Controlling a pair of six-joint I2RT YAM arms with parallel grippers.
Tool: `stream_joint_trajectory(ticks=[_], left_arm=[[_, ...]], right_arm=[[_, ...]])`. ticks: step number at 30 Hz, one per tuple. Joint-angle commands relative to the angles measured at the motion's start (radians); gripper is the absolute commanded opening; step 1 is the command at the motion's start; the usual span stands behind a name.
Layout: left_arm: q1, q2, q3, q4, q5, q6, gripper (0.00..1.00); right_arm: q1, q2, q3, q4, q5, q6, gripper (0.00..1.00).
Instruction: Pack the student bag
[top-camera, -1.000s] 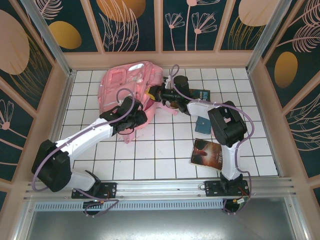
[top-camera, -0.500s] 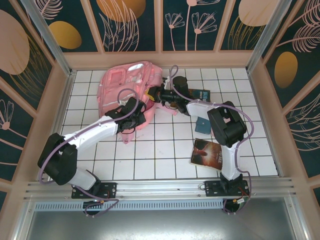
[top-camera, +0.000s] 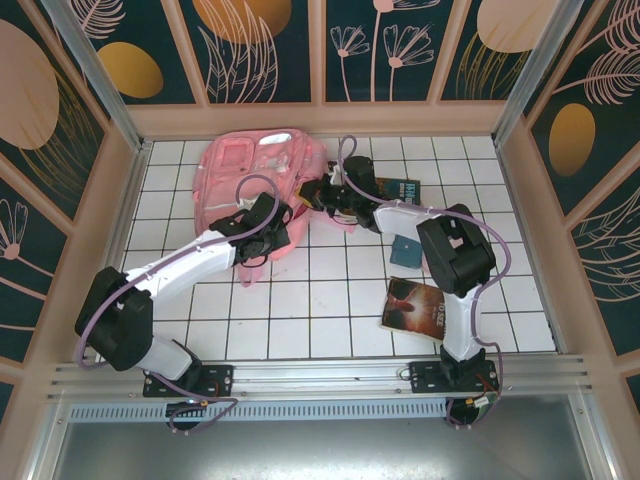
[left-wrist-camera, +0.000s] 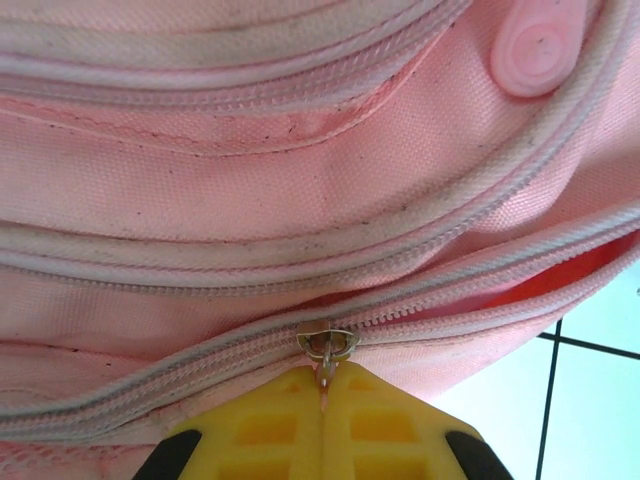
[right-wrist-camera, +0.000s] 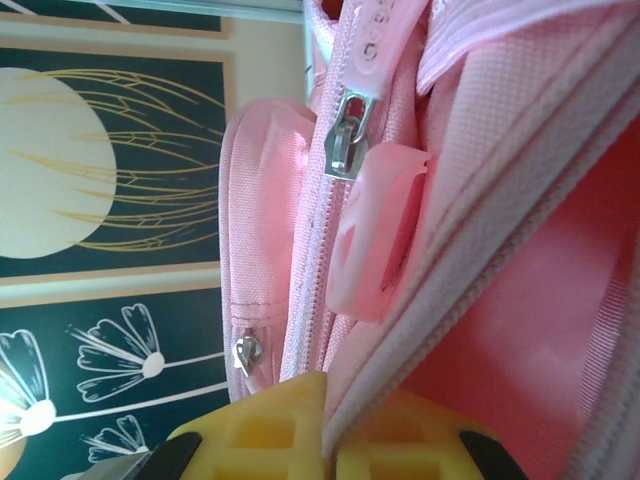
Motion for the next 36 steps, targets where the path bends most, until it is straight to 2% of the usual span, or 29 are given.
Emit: stream_joint_trajectory(ticks=[1, 6, 9, 19, 21, 23, 25, 27, 29, 31, 36], left_arm=[[0.003, -0.045, 0.015, -0.077, -0.072, 0.044, 0.00], [0.013, -0.081, -0.011, -0.200, -0.118, 0.060, 0.00], [0.053, -0.107, -0.051, -0.256, -0.138, 0.060, 0.00], [0.176, -0.174, -0.119, -0.230, -0.116, 0.147, 0.00], [0.176, -0.179, -0.119, -0.183, -0.065, 0.172, 0.00], [0.176, -0.199, -0.126, -0.089, 0.060, 0.196, 0.00], [0.172, -0.220, -0.147, 0.040, 0.219, 0.198, 0.10], [0.142, -0.216, -0.148, 0.119, 0.288, 0.191, 0.19], [0.103, -0.184, -0.128, 0.147, 0.304, 0.200, 0.28], [0.067, -0.131, -0.109, 0.165, 0.318, 0.215, 0.33], [0.044, -0.002, -0.070, 0.148, 0.284, 0.254, 0.38]], right_arm=[[-0.023, -0.079, 0.028, -0.074, 0.097, -0.084, 0.00], [-0.062, -0.097, 0.040, -0.173, 0.201, -0.150, 0.00], [-0.094, -0.103, 0.038, -0.177, 0.231, -0.174, 0.00], [-0.171, -0.035, 0.131, -0.237, 0.225, -0.267, 0.00], [-0.178, -0.028, 0.135, -0.234, 0.184, -0.265, 0.00], [-0.177, -0.034, 0.126, -0.223, 0.142, -0.260, 0.01], [-0.167, -0.040, 0.112, -0.211, 0.113, -0.254, 0.01], [-0.158, -0.042, 0.101, -0.198, 0.095, -0.244, 0.01], [-0.152, -0.043, 0.094, -0.189, 0.084, -0.235, 0.01], [-0.150, -0.040, 0.089, -0.184, 0.075, -0.227, 0.01], [-0.150, -0.037, 0.087, -0.185, 0.065, -0.227, 0.01]])
